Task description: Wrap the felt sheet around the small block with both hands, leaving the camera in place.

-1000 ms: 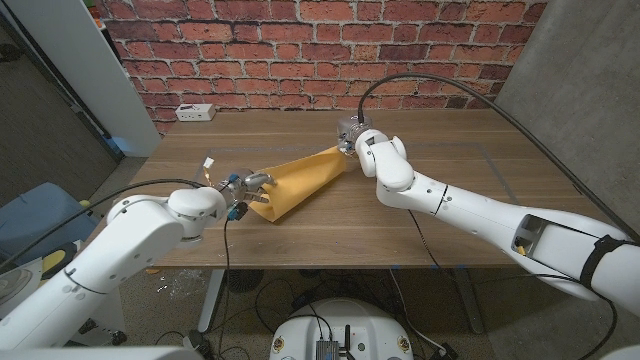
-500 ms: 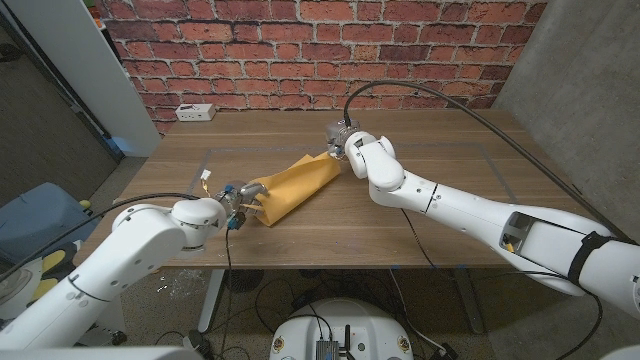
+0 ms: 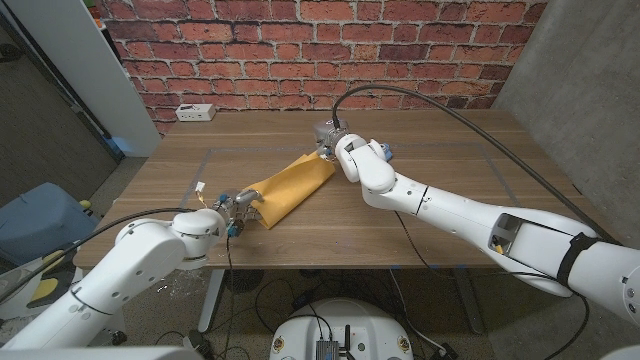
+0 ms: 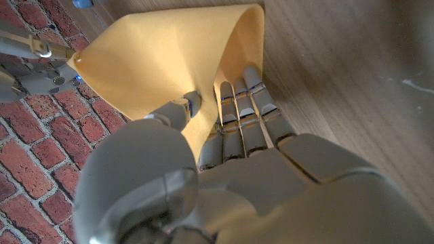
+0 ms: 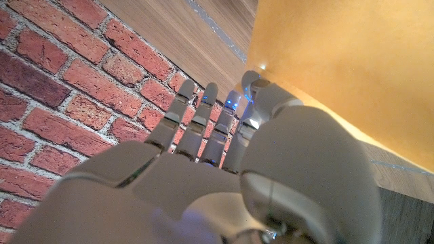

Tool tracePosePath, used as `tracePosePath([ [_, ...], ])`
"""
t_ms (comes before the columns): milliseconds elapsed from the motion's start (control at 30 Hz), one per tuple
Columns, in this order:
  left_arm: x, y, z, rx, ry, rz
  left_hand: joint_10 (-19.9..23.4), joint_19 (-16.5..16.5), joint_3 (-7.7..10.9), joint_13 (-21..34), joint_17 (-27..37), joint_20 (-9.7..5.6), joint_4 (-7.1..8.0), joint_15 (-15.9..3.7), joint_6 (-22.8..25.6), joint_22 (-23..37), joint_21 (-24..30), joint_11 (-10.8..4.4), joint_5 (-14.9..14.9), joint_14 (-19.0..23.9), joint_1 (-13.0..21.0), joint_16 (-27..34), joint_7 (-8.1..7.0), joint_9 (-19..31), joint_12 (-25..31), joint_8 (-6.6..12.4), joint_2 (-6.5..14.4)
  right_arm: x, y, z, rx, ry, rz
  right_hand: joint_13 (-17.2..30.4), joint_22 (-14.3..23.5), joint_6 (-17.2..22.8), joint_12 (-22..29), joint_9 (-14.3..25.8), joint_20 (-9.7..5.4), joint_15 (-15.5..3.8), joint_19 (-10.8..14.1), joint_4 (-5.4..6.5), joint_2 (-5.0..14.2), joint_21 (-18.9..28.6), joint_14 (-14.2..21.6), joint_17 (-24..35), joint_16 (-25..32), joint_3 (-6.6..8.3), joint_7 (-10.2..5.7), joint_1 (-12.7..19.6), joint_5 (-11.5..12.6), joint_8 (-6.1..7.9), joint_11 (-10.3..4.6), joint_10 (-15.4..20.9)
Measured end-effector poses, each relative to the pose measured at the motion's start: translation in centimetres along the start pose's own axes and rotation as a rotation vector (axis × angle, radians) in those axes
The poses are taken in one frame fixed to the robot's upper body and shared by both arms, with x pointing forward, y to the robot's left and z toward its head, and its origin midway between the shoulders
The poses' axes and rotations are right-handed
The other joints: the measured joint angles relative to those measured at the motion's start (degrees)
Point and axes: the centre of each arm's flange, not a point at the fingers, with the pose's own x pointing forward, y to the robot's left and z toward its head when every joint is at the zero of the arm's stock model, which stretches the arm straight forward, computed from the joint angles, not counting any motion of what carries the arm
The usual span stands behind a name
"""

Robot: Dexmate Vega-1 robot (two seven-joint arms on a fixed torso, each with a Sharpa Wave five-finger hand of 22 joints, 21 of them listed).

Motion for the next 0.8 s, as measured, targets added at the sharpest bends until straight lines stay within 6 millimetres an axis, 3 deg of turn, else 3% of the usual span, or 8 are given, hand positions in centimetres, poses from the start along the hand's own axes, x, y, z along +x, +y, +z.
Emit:
tracePosePath([
  [133,0.1,0.2,-0.7,-0.025,0.007,0.013,-0.3,0.0,-0.36,0.3,0.0,0.00,0.36,0.20,0.0,0.0,0.1,0.30,0.3,-0.2,-0.3,0.0,0.01,1.1,-0.2,0.72,0.3,0.1,-0.2,0.2,0.028,-0.020,-0.013,0.3,0.0,-4.9,-0.5,-0.9,0.50,0.00,0.0,0.21,-0.17,0.0,0.0,-0.2,0.0,-0.20,-0.37,-4.5,0.1,-2.58,1.03,-1.0],
  [167,0.1,0.3,-0.8,-0.026,0.008,0.014,-0.3,0.0,-0.54,0.3,0.2,0.00,0.54,0.20,0.0,0.0,0.1,0.31,0.5,-0.2,-0.3,0.0,0.01,1.4,-0.3,1.02,0.3,0.1,-0.2,0.2,0.032,-0.021,-0.014,0.3,0.0,-5.5,-0.6,-0.9,0.70,0.00,-0.1,2.92,-1.14,0.0,0.0,-0.2,0.0,-2.91,-0.12,-6.5,-0.2,-2.92,1.25,-1.3],
  [200,0.1,0.3,-0.9,-0.033,0.008,0.017,-0.3,0.0,-0.53,0.3,0.3,0.00,0.54,0.20,0.0,0.0,0.1,0.30,0.6,-0.2,-0.5,0.0,0.01,1.6,-0.3,1.05,0.5,0.1,-0.2,0.2,0.044,-0.024,-0.015,0.4,0.0,-6.9,-0.9,-1.1,1.06,0.00,-0.3,4.10,-1.57,0.0,0.0,-0.1,0.0,-4.09,-0.51,-8.0,-0.2,-3.78,1.56,-1.6],
  [267,0.2,0.4,-1.0,-0.039,0.007,0.021,-0.3,0.0,-0.53,0.3,0.3,0.00,0.54,0.20,0.0,0.0,0.1,0.30,0.6,-0.2,-0.5,0.0,0.02,2.1,-0.3,1.45,0.5,0.2,-0.3,0.0,0.067,-0.030,-0.015,0.5,0.0,-9.2,-1.2,-1.6,1.46,0.00,-0.7,5.73,-2.12,-0.3,0.0,0.1,0.0,-5.83,-1.18,-10.8,0.1,-5.43,2.36,-2.4],
  [367,0.3,0.7,-1.1,-0.053,0.010,0.028,-0.3,0.0,-0.53,0.5,0.3,0.00,0.54,0.20,-0.1,0.0,0.4,0.30,1.2,-0.2,-0.8,0.0,0.13,2.9,-0.3,2.09,0.5,0.3,-0.3,-0.2,0.105,-0.040,-0.014,0.8,0.0,-13.2,-1.9,-1.9,2.04,0.09,-1.3,6.91,-2.69,-0.5,-0.6,0.5,0.0,-8.01,-1.81,-13.8,0.3,-7.68,3.20,-3.6],
  [600,0.5,1.0,-1.3,-0.083,0.018,0.031,0.1,0.4,0.34,0.8,0.2,0.42,1.41,0.20,-0.2,0.0,1.7,0.28,2.4,0.3,-1.4,0.0,0.24,5.6,-0.3,4.29,0.4,0.3,0.0,-1.4,0.197,-0.043,-0.016,1.3,0.3,-22.3,-3.3,-2.2,3.70,0.10,-0.9,7.09,-2.44,-0.9,-1.0,0.8,0.0,-10.29,-2.22,-15.8,0.9,-10.64,4.59,-7.3],
  [800,1.0,1.3,-1.4,-0.104,0.031,0.040,0.4,0.4,0.37,0.8,0.1,0.42,1.44,0.19,-0.3,0.0,2.1,0.58,3.0,0.4,-1.8,0.1,0.34,6.8,-0.3,5.20,0.0,0.1,0.4,-1.8,0.339,-0.095,-0.058,1.9,0.3,-35.5,-5.8,-2.0,5.87,0.23,-0.6,6.72,-2.58,-1.1,-3.4,0.9,0.0,-12.88,-3.30,-18.2,1.3,-11.11,5.30,-14.2],
])
